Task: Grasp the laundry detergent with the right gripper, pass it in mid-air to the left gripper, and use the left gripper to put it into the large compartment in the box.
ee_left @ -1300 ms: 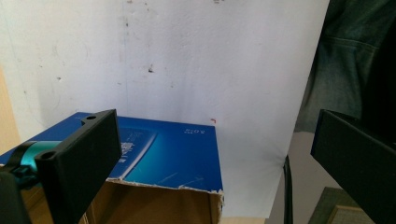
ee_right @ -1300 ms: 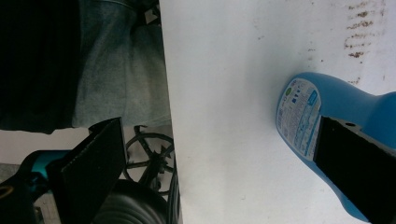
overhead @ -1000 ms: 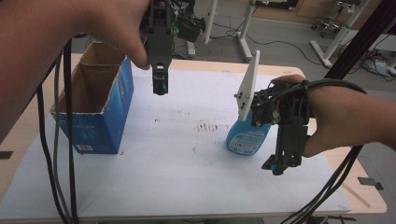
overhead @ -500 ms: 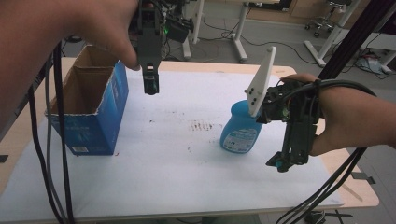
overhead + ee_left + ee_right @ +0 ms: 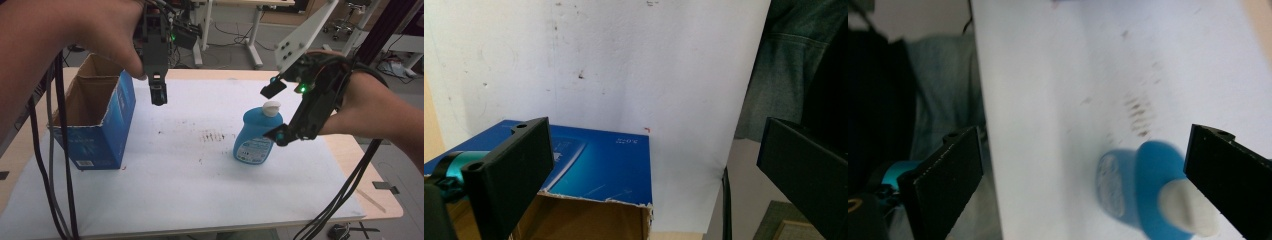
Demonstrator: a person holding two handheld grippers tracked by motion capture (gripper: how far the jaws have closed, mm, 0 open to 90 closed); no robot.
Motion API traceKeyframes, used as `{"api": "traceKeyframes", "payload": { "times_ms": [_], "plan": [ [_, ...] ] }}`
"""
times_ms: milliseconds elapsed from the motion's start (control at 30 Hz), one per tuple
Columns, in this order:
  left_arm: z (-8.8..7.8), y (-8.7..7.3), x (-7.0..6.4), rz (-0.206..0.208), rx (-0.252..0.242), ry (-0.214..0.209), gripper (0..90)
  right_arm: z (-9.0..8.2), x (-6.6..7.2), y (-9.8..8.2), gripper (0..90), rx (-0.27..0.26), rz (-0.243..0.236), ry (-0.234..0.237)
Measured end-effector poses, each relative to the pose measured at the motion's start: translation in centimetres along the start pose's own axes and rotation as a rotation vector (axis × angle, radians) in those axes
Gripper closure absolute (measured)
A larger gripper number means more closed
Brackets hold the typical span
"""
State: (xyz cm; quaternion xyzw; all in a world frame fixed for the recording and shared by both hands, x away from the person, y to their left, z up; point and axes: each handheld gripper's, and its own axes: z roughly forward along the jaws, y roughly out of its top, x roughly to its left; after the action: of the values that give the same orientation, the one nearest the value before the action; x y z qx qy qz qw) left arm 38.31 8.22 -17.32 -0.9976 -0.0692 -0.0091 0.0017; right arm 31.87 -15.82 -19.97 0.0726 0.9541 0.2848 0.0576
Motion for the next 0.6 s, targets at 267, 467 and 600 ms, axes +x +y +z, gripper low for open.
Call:
{"api": "traceKeyframes", "payload": {
  "times_ms": [267, 467, 600],
  "plan": [
    [0.1, -0.2, 0.2, -0.009, 0.0, -0.003, 1.7, -1.7, -2.0, -1.6, 1.8, -0.128, 0.105, -0.102],
    [0.4, 0.0, 0.5, -0.007, 0.01, -0.006, 1.6, -2.9, -3.1, -4.3, 1.7, -0.209, 0.2, -0.124],
    [0.6, 0.3, 0.6, -0.001, 0.014, -0.008, 1.7, -3.3, -3.2, -5.9, 1.8, -0.22, 0.223, -0.134]
  ]
}}
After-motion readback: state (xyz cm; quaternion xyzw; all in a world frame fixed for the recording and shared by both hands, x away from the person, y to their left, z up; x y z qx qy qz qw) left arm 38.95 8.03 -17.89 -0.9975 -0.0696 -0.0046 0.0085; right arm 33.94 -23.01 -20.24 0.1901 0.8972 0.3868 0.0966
